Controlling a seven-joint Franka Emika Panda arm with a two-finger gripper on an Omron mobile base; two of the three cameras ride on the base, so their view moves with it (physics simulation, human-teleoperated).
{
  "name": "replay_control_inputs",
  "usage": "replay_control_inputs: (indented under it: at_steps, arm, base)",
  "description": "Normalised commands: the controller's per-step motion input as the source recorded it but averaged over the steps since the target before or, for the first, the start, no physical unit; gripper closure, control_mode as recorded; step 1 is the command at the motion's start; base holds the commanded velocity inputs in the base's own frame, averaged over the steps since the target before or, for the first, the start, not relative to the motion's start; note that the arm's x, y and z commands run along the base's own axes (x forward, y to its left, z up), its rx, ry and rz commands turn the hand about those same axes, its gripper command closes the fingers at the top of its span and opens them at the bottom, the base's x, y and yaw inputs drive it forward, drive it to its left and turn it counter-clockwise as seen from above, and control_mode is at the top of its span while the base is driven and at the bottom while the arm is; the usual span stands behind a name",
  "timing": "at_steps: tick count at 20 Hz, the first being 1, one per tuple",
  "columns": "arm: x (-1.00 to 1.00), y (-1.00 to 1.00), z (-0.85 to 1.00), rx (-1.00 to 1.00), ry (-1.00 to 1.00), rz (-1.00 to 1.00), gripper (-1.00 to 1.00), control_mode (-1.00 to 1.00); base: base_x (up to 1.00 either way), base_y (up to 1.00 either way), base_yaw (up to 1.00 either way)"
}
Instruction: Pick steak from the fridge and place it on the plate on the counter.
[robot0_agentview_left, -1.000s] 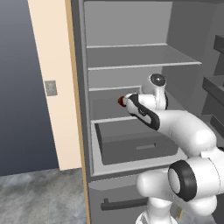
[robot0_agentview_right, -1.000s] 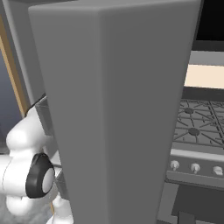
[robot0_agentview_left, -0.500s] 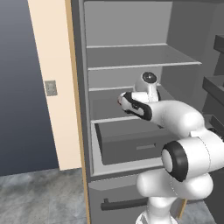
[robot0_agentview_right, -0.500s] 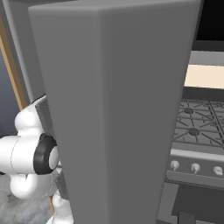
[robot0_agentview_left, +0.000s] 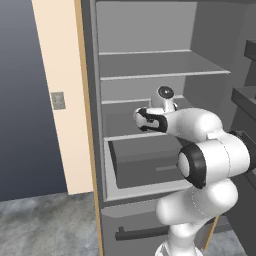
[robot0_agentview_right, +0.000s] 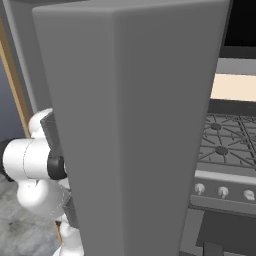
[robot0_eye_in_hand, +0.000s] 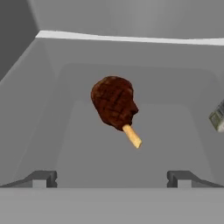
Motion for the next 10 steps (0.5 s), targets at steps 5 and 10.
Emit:
replay_control_inputs:
  at_steps: [5,10]
  arm:
    - [0.45,-0.01,-0.14,0.00,0.00,0.00,-1.00,-1.00]
    - [0.38,-0.03,-0.09,0.00,0.00,0.00,-1.00,-1.00]
  base:
    - [0.00,0.00,0.00]
    - [0.00,0.00,0.00]
